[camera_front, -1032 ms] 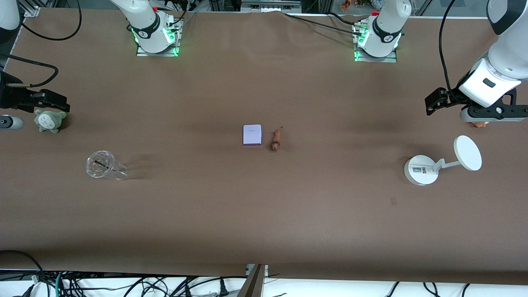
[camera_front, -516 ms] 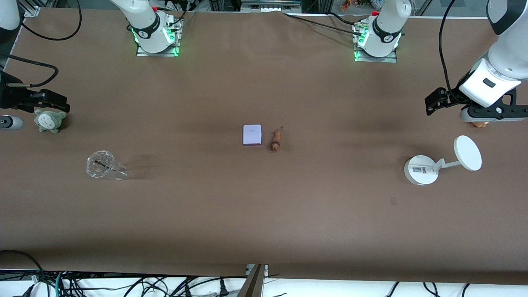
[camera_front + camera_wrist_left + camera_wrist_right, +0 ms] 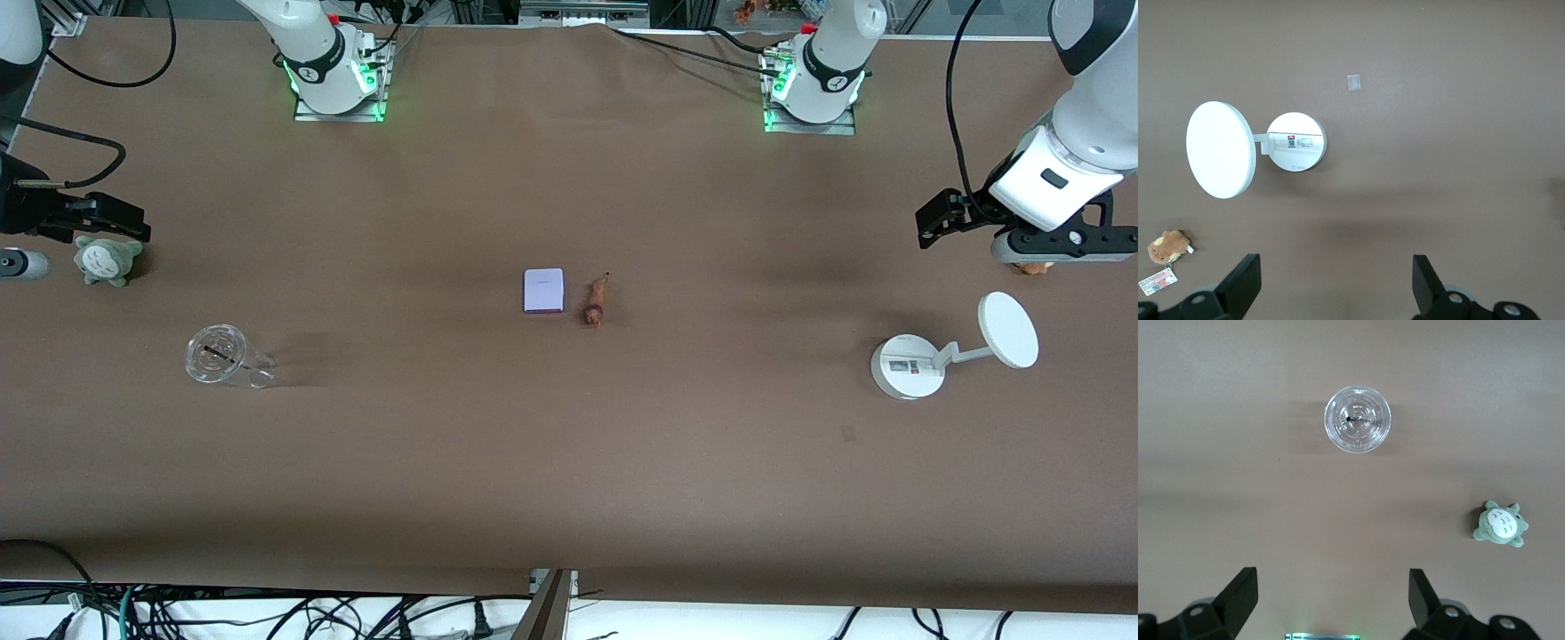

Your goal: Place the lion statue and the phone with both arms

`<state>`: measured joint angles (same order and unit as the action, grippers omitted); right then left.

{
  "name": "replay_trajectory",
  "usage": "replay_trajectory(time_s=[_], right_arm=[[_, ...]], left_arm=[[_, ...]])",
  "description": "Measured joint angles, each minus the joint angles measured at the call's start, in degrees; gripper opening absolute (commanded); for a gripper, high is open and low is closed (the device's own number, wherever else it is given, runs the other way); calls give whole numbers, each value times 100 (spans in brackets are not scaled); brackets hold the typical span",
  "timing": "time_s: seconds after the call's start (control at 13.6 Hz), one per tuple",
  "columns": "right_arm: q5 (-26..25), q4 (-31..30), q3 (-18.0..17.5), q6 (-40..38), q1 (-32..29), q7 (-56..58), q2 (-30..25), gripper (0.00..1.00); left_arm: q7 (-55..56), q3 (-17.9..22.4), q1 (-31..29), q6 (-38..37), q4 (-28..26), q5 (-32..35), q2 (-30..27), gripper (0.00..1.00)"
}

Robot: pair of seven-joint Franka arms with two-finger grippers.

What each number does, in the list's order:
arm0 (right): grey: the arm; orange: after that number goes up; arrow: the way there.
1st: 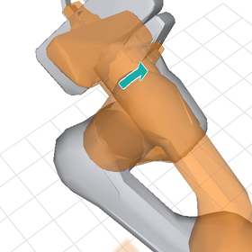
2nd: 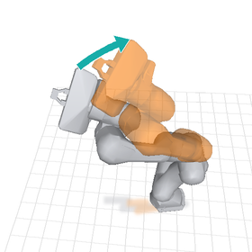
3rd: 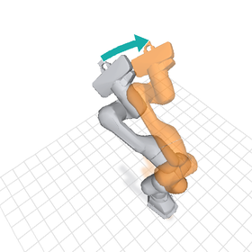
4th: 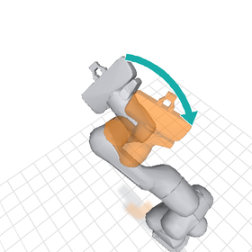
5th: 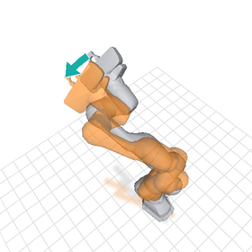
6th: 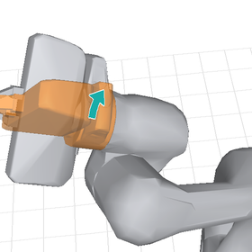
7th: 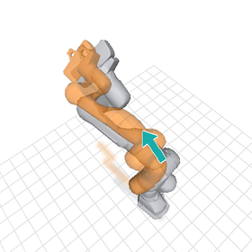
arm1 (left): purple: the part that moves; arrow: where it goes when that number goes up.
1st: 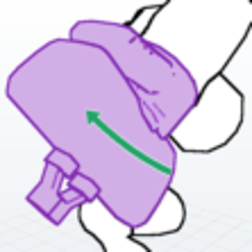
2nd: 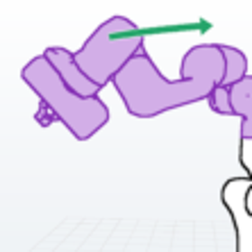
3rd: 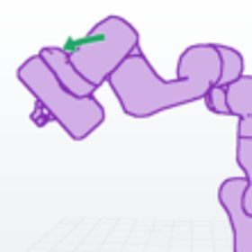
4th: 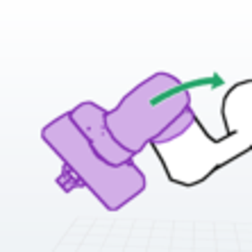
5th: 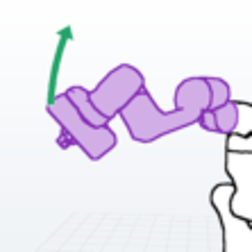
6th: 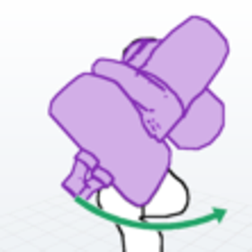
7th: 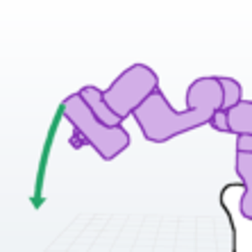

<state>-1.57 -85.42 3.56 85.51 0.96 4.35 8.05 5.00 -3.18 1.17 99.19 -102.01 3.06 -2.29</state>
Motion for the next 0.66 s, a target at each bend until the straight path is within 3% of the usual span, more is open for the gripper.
replay_trajectory(time_s=[0.66], right_arm=[[1, 0, 0, 0, 0, 0, 0, 100]], left_arm=[[0, -3, 20, 0, 0, -371, 54, 100]])
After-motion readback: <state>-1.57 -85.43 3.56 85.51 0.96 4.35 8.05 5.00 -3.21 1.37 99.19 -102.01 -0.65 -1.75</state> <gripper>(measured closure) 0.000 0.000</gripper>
